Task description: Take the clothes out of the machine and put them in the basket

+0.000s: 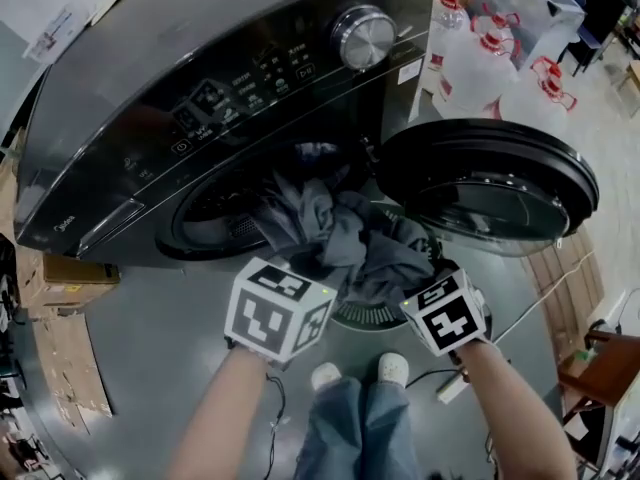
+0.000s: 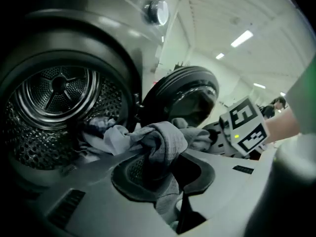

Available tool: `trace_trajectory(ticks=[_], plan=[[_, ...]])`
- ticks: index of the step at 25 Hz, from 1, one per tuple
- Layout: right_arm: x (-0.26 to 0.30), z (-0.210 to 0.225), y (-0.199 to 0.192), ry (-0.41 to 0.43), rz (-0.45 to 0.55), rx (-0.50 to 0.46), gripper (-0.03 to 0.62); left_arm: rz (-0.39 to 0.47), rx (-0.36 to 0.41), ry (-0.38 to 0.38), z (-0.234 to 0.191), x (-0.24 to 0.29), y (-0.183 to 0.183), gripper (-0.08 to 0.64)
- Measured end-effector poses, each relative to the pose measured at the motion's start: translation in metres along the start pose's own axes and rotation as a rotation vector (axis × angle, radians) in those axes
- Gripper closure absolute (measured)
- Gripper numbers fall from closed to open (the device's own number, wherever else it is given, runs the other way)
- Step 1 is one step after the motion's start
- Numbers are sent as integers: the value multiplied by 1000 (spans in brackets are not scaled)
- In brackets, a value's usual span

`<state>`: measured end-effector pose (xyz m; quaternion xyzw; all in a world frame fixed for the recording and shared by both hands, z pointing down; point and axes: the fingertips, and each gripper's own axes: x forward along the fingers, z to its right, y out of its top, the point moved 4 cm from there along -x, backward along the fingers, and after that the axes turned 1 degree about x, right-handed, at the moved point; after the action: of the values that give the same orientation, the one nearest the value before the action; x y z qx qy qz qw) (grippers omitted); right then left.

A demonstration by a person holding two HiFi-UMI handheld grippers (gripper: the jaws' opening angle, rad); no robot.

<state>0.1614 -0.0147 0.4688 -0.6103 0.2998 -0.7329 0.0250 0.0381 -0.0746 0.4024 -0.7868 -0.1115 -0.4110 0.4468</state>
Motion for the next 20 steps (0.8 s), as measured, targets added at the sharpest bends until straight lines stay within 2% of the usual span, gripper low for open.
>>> trace_trajectory(ticks=[5,9,12,17,20], plan=[[-20,14,-2,12,18,25,532,48,-18,-132,51,-16,17,474],[-39,27,-5,13,11,68,532,88,-105,-270,78,-28,32,474],[-62,31,1,37,17,90,532,121,-143,-319,92,-39,46,474],[-95,33,18,72,34,31,532,211,-230,-427,109,-62,68,474],[-114,37,26,74,41,15,532,261,-249,-471,123,-73,82,474]])
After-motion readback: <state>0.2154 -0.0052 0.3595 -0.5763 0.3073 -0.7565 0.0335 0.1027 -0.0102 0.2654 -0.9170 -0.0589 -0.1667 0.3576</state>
